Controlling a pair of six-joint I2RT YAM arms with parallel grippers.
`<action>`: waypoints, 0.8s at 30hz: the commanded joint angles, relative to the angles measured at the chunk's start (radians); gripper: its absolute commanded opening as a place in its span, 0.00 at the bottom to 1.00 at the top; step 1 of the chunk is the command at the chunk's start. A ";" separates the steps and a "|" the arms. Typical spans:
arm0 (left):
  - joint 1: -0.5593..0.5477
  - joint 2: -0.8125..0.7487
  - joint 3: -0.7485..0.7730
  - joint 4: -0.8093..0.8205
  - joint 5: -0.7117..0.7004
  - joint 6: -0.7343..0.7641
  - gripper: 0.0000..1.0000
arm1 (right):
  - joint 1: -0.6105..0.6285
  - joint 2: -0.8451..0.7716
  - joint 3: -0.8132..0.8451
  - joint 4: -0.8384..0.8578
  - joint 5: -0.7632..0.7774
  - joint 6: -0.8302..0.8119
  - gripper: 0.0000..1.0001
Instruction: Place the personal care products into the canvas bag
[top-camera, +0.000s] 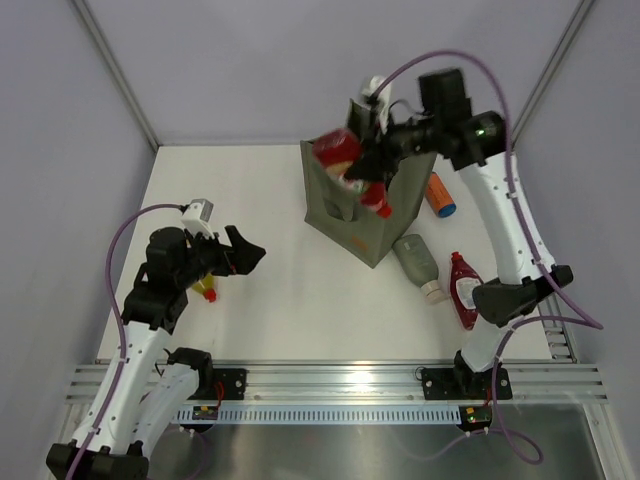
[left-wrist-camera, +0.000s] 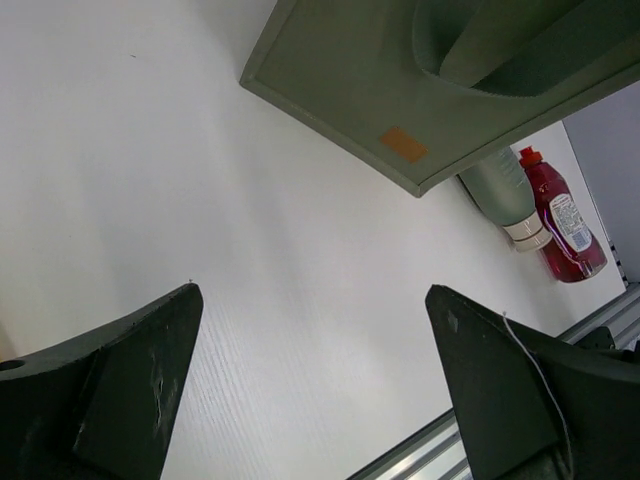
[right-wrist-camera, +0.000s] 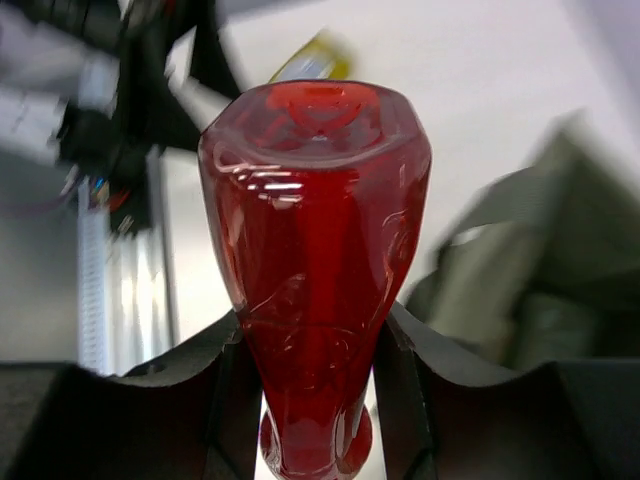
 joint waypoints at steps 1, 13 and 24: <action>0.008 0.007 0.020 0.051 -0.004 -0.009 0.99 | -0.153 0.057 0.291 0.176 -0.072 0.245 0.00; 0.017 0.042 0.060 0.000 -0.095 -0.013 0.99 | -0.230 0.135 0.049 0.857 0.327 0.553 0.00; 0.089 0.097 0.051 -0.144 -0.503 -0.202 0.99 | -0.226 -0.131 -0.507 0.901 0.401 0.428 0.11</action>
